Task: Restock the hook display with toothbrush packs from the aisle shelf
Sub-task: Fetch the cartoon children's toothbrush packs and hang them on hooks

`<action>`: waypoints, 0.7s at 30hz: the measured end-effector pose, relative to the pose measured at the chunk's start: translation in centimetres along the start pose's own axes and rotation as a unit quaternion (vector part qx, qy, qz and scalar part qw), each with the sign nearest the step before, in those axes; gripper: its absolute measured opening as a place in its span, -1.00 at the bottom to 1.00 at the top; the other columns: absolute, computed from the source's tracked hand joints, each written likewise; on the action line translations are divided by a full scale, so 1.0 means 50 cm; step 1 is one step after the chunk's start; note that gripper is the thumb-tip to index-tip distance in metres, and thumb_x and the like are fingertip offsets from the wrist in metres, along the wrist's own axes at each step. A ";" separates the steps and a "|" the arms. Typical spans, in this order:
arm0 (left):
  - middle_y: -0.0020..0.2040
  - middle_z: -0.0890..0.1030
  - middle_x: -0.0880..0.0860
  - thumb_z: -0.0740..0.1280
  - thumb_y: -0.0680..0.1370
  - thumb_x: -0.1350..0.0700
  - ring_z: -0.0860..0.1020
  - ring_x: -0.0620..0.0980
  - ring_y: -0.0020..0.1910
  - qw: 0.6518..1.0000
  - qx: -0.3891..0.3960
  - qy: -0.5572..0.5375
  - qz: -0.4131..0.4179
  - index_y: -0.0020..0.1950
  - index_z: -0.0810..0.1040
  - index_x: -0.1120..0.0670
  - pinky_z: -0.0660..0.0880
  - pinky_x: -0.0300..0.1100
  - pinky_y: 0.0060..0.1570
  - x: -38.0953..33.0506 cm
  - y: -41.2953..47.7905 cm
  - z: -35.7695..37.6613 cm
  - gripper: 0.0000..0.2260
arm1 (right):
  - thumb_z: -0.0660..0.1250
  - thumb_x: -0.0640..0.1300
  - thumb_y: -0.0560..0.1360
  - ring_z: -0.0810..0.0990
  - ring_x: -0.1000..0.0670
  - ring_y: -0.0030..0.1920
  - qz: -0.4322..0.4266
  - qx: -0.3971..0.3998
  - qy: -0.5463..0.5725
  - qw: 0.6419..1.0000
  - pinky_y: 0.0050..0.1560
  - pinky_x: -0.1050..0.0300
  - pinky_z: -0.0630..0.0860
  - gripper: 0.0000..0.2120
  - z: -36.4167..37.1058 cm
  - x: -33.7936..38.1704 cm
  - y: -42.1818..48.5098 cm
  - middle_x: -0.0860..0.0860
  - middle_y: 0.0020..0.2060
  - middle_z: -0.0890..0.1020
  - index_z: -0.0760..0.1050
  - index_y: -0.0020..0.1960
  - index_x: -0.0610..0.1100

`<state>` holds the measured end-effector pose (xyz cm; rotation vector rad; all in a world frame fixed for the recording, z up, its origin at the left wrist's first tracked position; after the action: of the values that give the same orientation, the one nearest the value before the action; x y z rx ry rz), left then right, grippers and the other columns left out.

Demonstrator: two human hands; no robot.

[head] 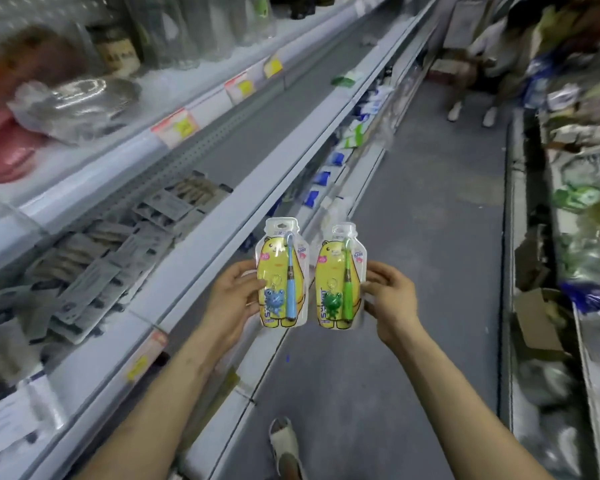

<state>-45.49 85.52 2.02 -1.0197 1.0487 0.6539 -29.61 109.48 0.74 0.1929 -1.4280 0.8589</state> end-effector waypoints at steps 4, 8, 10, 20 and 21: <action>0.01 0.74 0.10 0.32 0.62 0.38 0.73 0.03 -0.11 0.998 0.060 0.014 0.010 0.23 0.56 0.14 0.68 -0.10 -0.16 -0.069 0.210 0.191 -0.76 | 0.25 -0.54 0.50 0.74 -0.02 -0.11 -0.039 -0.065 0.021 0.997 -0.28 0.10 0.62 -0.61 -0.088 0.114 0.187 -0.04 -0.03 0.77 0.63 0.16 -0.19; -0.05 0.75 0.04 0.31 0.61 0.38 0.73 0.00 -0.15 0.992 0.125 0.025 0.011 0.23 0.56 0.12 0.66 -0.15 -0.20 -0.138 0.414 0.401 -0.75 | 0.25 -0.55 0.49 0.71 0.01 -0.21 -0.074 -0.138 0.029 0.987 -0.34 0.12 0.59 -0.63 -0.164 0.247 0.361 -0.07 -0.08 0.76 0.64 0.12 -0.21; -0.08 0.75 0.03 0.31 0.61 0.38 0.72 -0.02 -0.17 0.985 0.169 0.032 0.002 0.23 0.55 0.11 0.64 -0.15 -0.21 -0.174 0.498 0.515 -0.74 | 0.25 -0.54 0.49 0.72 0.00 -0.20 -0.091 -0.167 0.032 0.981 -0.29 0.09 0.60 -0.63 -0.204 0.316 0.440 -0.10 -0.08 0.76 0.64 0.14 -0.23; -0.03 0.74 0.11 0.30 0.59 0.40 0.71 0.06 -0.15 0.955 0.280 0.070 0.061 0.17 0.58 0.12 0.63 -0.09 -0.24 -0.373 0.868 1.080 -0.75 | 0.27 -0.55 0.43 0.74 -0.17 -0.04 -0.201 -0.314 0.043 0.927 -0.06 -0.09 0.64 -0.58 -0.466 0.663 0.778 -0.14 -0.07 0.77 0.68 0.12 -0.19; 0.01 0.74 0.14 0.31 0.59 0.39 0.71 0.09 -0.13 0.950 0.294 0.074 0.070 0.20 0.58 0.15 0.64 -0.07 -0.22 -0.386 0.904 1.138 -0.75 | 0.27 -0.54 0.42 0.74 -0.20 -0.01 -0.210 -0.320 0.042 0.923 -0.03 -0.13 0.66 -0.57 -0.491 0.691 0.821 -0.12 -0.06 0.77 0.68 0.12 -0.18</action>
<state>-68.81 156.36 11.53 -0.4793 1.3516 0.3405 -38.95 166.52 12.65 -0.0385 -1.4420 0.0272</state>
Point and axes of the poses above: each hand's wrist, its own y-axis towards the middle knuckle, its own z-axis out of the palm, x = y × z, the point moved 10 cm from there along y, towards the middle knuckle
